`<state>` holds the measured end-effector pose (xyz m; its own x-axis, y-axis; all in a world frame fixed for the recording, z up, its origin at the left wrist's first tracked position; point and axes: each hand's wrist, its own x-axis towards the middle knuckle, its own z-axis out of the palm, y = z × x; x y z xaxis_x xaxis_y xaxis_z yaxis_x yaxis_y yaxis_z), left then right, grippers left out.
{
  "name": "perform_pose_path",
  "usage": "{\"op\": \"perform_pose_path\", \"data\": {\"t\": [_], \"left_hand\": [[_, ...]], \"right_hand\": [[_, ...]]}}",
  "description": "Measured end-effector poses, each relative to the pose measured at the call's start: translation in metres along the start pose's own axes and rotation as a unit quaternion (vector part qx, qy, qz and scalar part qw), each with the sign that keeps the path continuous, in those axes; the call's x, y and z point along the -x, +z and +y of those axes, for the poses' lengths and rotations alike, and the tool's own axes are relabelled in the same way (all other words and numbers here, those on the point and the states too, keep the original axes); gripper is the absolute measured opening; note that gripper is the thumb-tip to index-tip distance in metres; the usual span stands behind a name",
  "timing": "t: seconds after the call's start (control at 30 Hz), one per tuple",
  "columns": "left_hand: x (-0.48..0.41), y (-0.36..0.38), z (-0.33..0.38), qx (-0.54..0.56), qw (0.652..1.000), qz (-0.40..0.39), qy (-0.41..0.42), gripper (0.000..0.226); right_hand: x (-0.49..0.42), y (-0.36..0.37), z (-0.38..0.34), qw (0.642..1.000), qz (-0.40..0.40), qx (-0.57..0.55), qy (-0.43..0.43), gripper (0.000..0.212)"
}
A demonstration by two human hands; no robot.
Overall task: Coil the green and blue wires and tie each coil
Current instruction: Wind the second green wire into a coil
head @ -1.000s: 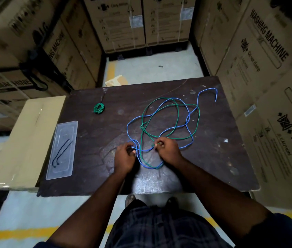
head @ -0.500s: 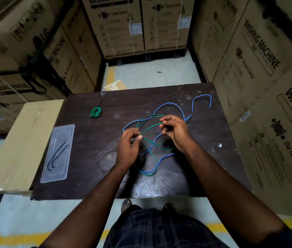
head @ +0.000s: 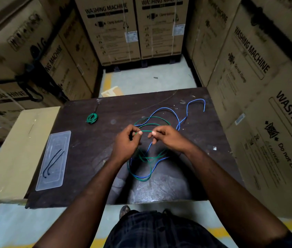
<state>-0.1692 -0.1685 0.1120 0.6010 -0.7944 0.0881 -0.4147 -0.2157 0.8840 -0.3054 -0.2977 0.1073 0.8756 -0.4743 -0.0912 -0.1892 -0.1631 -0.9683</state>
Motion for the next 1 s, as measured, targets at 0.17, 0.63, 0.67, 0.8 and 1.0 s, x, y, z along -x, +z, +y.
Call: {"op": "perform_pose_path", "data": {"t": [0.17, 0.63, 0.67, 0.8, 1.0], "left_hand": [[-0.007, -0.004, 0.004, 0.128, 0.985, -0.044, -0.108, 0.007], [-0.018, -0.019, 0.007, 0.049, 0.998, -0.013, -0.047, 0.020], [-0.016, -0.016, 0.011, 0.061, 0.996, -0.036, -0.045, 0.019], [-0.012, -0.012, 0.020, 0.086, 0.990, -0.095, -0.052, 0.019], [-0.005, -0.015, 0.015, 0.078, 0.986, -0.140, -0.035, 0.023]], "right_hand": [[0.003, -0.004, -0.007, 0.997, 0.012, -0.073, 0.008, 0.026], [0.017, -0.007, -0.034, 0.872, -0.234, -0.426, 0.061, 0.029], [0.015, -0.006, -0.040, 0.861, -0.220, -0.456, 0.045, 0.032], [0.007, -0.008, -0.052, 0.795, -0.112, -0.596, -0.009, 0.037], [0.001, -0.004, -0.057, 0.786, 0.012, -0.616, -0.038, 0.032]]}}
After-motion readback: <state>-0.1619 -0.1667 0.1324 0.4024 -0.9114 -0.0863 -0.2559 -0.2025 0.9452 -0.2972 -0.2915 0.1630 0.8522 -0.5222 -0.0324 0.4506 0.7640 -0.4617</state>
